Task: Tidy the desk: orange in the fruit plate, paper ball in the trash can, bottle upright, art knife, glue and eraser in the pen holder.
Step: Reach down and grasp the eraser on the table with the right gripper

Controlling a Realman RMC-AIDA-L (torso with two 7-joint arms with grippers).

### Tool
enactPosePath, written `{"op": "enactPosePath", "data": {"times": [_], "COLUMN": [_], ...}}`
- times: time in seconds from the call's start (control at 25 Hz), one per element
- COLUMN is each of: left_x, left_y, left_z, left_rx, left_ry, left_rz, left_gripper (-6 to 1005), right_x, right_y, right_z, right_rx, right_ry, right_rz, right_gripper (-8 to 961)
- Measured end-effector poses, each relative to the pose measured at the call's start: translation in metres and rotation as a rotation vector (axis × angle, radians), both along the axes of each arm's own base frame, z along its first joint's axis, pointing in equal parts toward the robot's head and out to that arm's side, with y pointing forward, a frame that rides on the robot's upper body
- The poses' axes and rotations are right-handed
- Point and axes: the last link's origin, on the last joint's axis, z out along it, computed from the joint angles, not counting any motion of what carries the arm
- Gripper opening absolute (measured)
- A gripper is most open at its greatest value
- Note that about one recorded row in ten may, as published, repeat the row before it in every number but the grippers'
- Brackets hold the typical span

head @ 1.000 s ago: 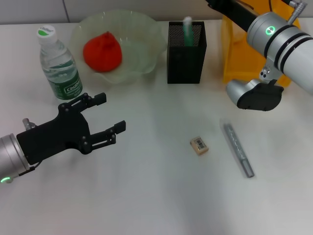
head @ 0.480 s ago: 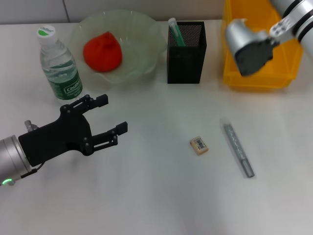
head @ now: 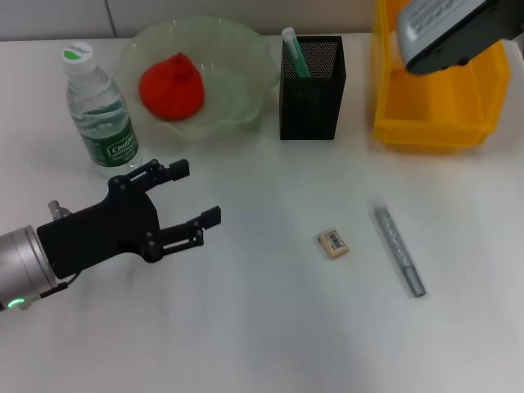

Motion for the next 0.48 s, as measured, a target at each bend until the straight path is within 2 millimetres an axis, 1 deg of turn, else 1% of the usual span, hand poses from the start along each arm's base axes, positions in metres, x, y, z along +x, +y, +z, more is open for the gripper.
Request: {"op": "enactPosePath", "data": {"times": [0.16,0.28,0.36,0.48], "left_x": [0.002,0.002,0.000,-0.003], "left_y": [-0.001,-0.002,-0.004,-0.008], "left_z": [-0.002,-0.002,0.000,0.004], "left_rx": [-0.039,-0.071,-0.080,-0.105], "left_ry": [0.013,0.028,0.038,0.050], "left_rz": [-0.017,-0.027,-0.035,-0.051], "left_gripper": [840,840,840,840], "right_x": [0.006,0.008,0.006,-0.001], "right_y": [0.001,0.003,0.002,0.000], "right_z": [-0.009,-0.020,-0.029,-0.038], "right_rx": [-0.144,-0.308,-0.429,-0.574], "right_ry": [0.292,0.500,0.603,0.698], "right_rz": [-0.034,-0.074,-0.103,-0.149], "right_gripper": [573,573,573,572]}}
